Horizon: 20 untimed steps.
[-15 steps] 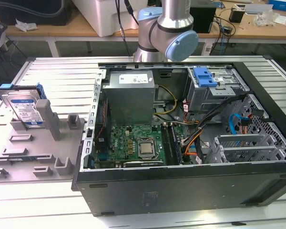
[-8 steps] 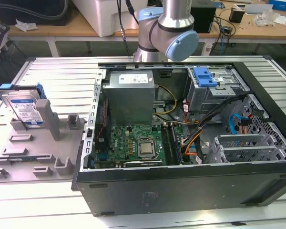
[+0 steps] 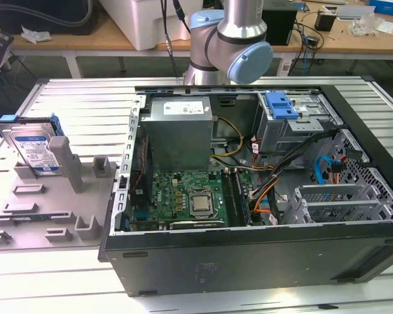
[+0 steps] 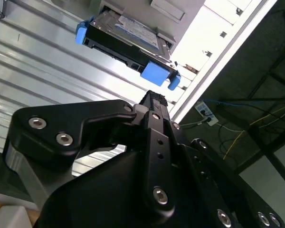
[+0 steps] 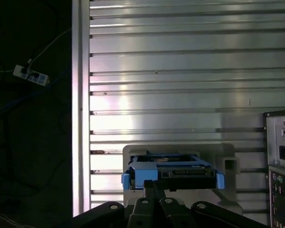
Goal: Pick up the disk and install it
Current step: 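Pick up the disk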
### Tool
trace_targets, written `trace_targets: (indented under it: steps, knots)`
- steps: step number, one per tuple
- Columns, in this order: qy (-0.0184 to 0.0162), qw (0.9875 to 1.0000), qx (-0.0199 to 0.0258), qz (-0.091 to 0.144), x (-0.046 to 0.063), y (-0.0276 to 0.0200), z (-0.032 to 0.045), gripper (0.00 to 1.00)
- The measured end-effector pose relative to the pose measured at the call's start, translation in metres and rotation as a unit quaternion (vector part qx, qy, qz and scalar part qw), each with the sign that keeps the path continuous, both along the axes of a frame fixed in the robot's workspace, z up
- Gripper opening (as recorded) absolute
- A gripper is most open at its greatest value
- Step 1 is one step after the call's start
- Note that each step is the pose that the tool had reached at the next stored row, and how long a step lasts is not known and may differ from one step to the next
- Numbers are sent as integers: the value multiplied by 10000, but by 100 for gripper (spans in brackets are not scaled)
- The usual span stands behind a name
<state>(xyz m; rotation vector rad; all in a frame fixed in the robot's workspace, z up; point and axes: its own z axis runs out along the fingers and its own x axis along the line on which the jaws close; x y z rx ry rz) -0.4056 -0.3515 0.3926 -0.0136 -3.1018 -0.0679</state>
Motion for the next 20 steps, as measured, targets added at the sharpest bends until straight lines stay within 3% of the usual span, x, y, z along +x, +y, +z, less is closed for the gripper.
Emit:
trace_targets:
  steps: [3,6,8,9,13,14,20]
  knots:
    - [3,9999,-17,150,0,2,-6,11]
    - [7,9996,-32,273,0,5,-12,24]
    - [10,9994,-39,352,0,7,-18,24]
    - [12,9992,-42,397,0,8,-21,30]
    - [24,9981,-69,608,0,15,-36,31]
    - [26,9979,-73,645,0,16,-38,38]
    - [49,9955,-86,945,1,22,-56,38]
